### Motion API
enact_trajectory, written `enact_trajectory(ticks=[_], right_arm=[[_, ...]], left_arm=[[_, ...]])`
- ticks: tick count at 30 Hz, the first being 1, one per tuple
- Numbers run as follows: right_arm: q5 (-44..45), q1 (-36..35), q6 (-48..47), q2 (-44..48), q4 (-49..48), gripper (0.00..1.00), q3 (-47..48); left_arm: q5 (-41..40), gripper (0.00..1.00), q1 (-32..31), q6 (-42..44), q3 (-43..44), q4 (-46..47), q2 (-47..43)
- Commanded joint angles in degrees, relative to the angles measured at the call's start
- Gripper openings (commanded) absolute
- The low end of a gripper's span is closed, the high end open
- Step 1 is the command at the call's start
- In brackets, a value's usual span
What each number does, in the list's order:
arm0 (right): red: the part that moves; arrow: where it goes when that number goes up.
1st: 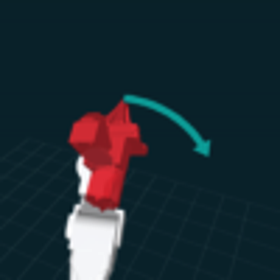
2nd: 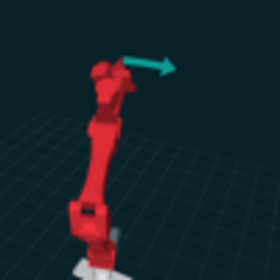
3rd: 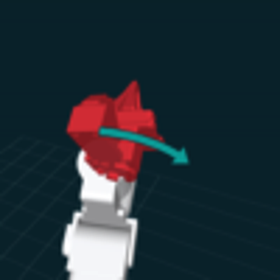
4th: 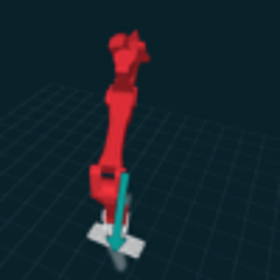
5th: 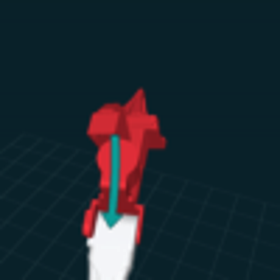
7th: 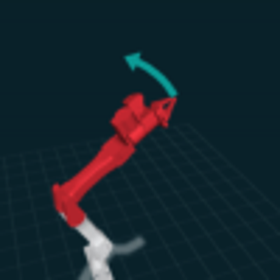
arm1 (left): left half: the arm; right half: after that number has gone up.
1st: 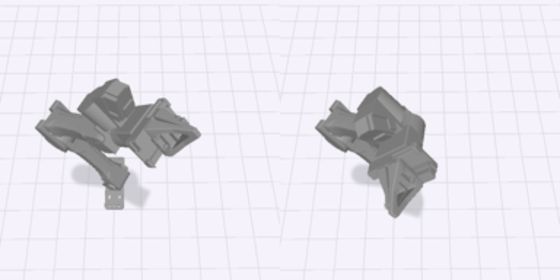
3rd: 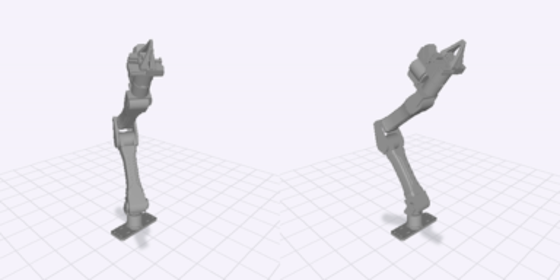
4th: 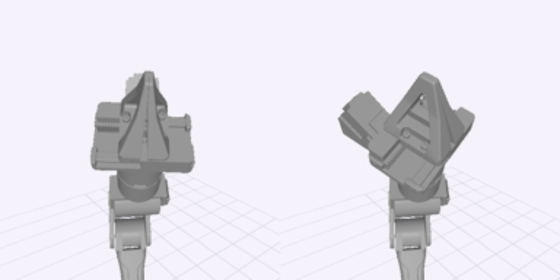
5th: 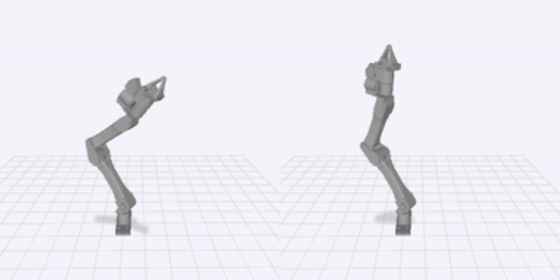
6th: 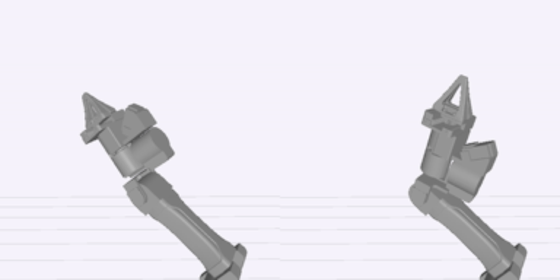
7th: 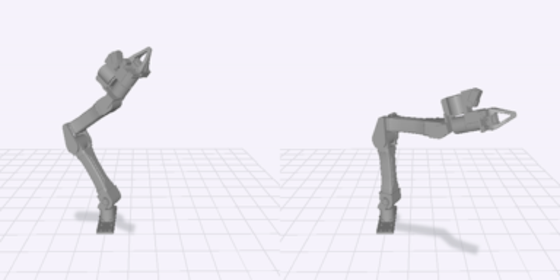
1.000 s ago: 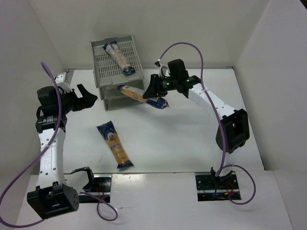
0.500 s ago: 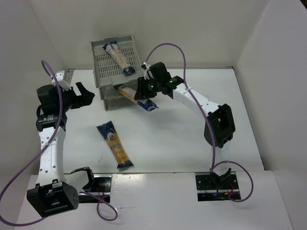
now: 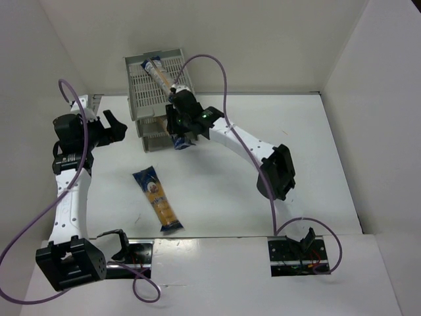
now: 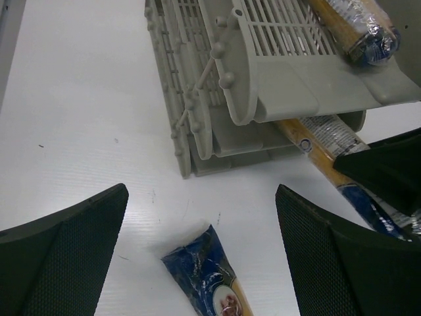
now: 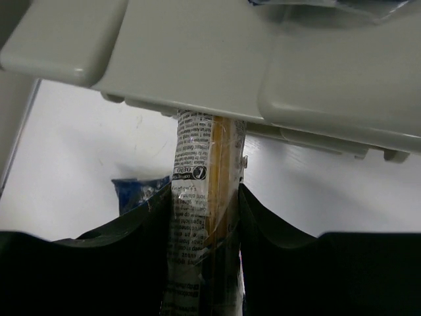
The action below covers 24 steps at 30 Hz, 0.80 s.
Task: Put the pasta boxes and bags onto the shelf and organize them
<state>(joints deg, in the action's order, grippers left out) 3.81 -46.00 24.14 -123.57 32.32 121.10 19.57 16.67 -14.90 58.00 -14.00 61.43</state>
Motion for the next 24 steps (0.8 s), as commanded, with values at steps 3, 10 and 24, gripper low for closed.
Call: enact_trajectory(ticks=[3,10,24], right_arm=[[10.24,-2.95,3.54,-3.87,-4.01,0.0,8.01],[14.03,-2.96,4.6,-10.2,-3.49,0.0,16.44],[15.35,-2.96,6.27,-16.0,-2.34,0.0,24.98]], left_arm=[[3.79,1.0,-0.66,4.08,0.89,2.32,0.09],[6.35,1.0,-5.58,15.85,2.12,-7.17,0.62],[3.21,1.0,-25.27,36.08,0.89,-12.48,8.0]])
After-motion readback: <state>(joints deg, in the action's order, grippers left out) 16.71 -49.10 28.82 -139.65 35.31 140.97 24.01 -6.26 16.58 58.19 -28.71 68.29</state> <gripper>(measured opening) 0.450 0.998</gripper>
